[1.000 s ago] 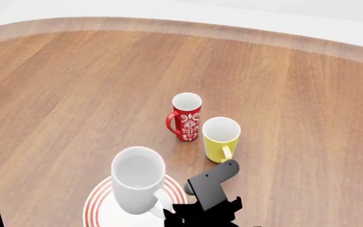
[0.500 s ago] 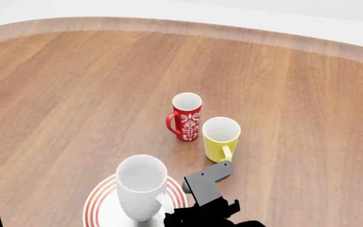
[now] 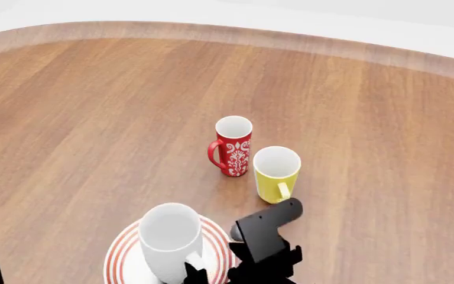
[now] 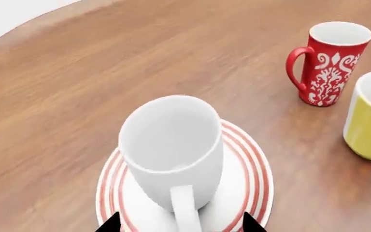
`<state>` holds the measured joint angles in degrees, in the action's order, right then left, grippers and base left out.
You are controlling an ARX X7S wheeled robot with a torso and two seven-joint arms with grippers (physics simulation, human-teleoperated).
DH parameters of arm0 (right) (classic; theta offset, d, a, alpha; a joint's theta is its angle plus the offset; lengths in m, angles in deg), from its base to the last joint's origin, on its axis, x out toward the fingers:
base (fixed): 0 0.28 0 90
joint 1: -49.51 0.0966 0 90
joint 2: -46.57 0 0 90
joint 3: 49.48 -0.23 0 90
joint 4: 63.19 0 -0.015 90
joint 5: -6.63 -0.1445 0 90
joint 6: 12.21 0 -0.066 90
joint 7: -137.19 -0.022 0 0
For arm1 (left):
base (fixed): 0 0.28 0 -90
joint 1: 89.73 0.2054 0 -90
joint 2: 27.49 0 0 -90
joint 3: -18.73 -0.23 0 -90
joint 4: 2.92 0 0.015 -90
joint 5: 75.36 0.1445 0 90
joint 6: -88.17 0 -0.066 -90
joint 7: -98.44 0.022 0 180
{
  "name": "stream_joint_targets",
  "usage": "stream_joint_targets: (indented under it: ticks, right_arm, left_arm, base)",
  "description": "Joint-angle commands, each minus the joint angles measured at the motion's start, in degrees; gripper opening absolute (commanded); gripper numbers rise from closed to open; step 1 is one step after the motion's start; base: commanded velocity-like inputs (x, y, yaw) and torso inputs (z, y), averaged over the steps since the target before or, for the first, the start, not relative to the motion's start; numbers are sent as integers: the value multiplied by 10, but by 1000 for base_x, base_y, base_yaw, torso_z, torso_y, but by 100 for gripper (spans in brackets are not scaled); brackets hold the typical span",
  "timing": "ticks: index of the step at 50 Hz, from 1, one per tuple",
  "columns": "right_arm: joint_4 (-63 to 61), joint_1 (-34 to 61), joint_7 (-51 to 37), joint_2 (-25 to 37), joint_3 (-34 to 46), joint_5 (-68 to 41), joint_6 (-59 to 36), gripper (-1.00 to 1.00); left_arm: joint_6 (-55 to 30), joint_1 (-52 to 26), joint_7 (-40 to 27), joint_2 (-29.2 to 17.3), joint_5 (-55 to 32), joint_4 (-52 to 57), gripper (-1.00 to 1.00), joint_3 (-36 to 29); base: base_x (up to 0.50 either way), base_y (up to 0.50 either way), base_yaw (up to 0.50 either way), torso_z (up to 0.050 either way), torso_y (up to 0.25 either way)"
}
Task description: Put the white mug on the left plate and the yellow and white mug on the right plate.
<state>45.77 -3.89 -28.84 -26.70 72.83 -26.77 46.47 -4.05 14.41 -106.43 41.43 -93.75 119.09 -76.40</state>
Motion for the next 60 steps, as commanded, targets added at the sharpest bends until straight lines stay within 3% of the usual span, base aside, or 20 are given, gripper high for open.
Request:
stream_joint_targets:
  ticks: [1, 7, 11, 24, 47, 60]
  right_arm:
    - [-375, -154, -111, 95, -87, -79, -58, 100]
    - [-527, -232, -168, 132, -105, -64, -29, 100]
    - [-591, -272, -214, 146, -103, 7, 9, 100]
    - [-617, -274, -269, 141, -122, 54, 25, 100]
    - [-458, -156, -292, 99, -151, 44, -30, 100]
    - [-209, -33, -249, 45, -142, 45, -44, 100]
  left_arm:
    - [13, 1, 17, 13, 15, -13, 100, -1]
    - [17, -7, 22, 10, 14, -25, 100, -2]
    - [20, -9, 25, 8, 13, -32, 100, -2]
    - [21, -17, 27, 2, 1, -35, 100, 5]
    - [18, -18, 23, 0, 1, -24, 100, -2]
    - [20, -17, 21, -1, 5, -23, 100, -8]
  base:
    - [0, 0, 0, 0, 0]
    - [0, 0, 0, 0, 0]
    - [0, 0, 0, 0, 0]
    - [0, 0, 0, 0, 0]
    - [0, 0, 0, 0, 0]
    - [0, 0, 0, 0, 0]
